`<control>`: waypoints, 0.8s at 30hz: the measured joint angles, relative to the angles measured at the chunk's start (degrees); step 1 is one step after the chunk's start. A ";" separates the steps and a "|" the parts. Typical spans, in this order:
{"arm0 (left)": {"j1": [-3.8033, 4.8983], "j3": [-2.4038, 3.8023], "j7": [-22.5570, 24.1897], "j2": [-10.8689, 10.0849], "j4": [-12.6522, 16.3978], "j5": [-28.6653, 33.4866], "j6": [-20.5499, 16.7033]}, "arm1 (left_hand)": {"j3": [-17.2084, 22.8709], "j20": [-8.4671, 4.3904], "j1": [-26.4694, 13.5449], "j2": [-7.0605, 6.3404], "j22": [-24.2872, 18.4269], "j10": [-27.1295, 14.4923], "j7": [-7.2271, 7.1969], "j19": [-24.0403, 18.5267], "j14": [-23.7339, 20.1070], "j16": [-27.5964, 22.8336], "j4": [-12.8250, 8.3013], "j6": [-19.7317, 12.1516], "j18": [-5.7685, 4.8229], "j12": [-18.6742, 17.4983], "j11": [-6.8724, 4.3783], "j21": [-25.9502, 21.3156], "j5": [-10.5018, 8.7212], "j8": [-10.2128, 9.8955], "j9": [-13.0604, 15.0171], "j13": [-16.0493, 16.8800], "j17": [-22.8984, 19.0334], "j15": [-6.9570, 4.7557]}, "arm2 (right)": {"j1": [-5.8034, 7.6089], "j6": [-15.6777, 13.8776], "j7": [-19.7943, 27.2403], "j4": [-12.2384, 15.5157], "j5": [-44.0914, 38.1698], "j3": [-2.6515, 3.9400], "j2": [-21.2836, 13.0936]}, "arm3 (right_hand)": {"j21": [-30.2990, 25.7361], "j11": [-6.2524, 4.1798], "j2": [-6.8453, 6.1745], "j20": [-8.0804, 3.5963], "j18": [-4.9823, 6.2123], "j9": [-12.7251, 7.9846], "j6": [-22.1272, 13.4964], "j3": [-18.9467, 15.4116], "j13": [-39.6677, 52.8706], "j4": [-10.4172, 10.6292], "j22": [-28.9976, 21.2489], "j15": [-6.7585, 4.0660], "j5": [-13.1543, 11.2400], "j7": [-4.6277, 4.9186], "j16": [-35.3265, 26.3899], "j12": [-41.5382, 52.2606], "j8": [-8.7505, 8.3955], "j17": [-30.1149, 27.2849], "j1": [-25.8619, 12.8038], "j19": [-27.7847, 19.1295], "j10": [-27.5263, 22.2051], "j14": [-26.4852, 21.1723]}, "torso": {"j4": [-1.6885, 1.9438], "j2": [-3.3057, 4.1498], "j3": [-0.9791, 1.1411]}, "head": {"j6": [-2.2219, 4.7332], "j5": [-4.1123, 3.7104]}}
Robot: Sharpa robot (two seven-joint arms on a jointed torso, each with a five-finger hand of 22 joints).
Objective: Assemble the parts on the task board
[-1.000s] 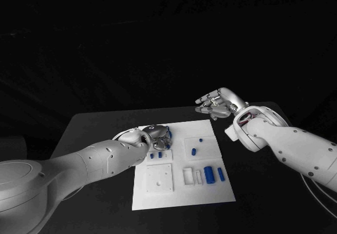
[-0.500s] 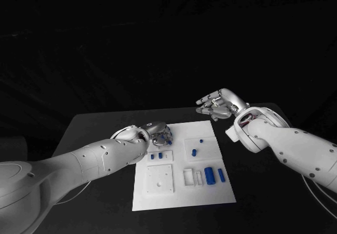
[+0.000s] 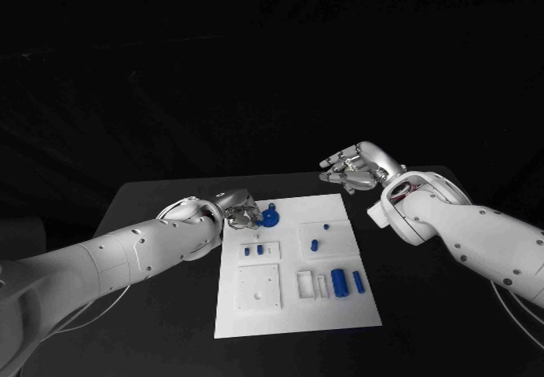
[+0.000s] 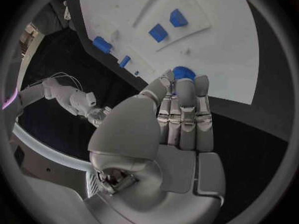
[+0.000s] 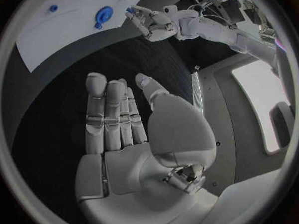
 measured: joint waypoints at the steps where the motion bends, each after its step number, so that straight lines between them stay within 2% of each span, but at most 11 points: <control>1: 0.00 -0.01 -0.09 -0.38 0.27 0.02 0.05 | -0.12 0.00 0.00 0.00 0.00 0.00 0.00 0.00 0.00 0.00 -0.12 0.00 0.00 0.00 0.00 0.00 0.00 0.00 0.01 0.00 0.00 0.00 | 0.00 0.00 0.00 0.00 0.00 0.00 -0.04 | 0.00 0.00 0.00 0.00 -0.01 0.00 0.00 0.00 0.00 0.00 0.00 0.00 0.00 0.00 0.00 0.00 0.00 0.00 0.00 0.00 0.00 0.00 | 0.01 0.00 -0.03 | -0.03 0.01; 9: 0.00 -0.11 -0.70 -2.36 1.11 -0.11 0.51 | -0.19 0.00 0.00 0.00 0.00 0.00 -0.01 0.00 0.00 0.00 -0.19 -0.01 0.00 0.01 0.00 0.00 0.00 0.00 0.02 0.00 -0.01 0.00 | 0.00 0.01 0.00 0.00 0.02 0.00 -0.13 | 0.00 0.00 0.00 0.00 -0.02 0.00 0.00 0.00 0.00 0.00 0.00 0.00 0.01 0.00 0.00 0.00 0.00 0.00 0.00 0.00 0.00 0.00 | 0.00 0.01 -0.10 | -0.09 0.18; 24: -0.89 -0.43 -0.72 -0.91 -0.48 -0.39 1.09 | -0.19 0.01 0.01 -0.02 0.00 -0.01 -0.09 0.00 0.00 0.00 -0.19 -0.10 0.00 0.01 0.00 0.00 0.00 -0.18 0.01 -0.01 -0.01 0.01 | 0.00 0.05 0.02 -0.12 0.03 0.00 0.16 | 0.00 0.00 0.00 0.00 -0.04 0.00 0.17 0.00 0.00 0.00 0.00 0.00 0.04 0.15 0.00 0.00 0.00 0.00 0.00 0.00 0.00 0.00 | -0.14 0.12 0.01 | -0.19 0.39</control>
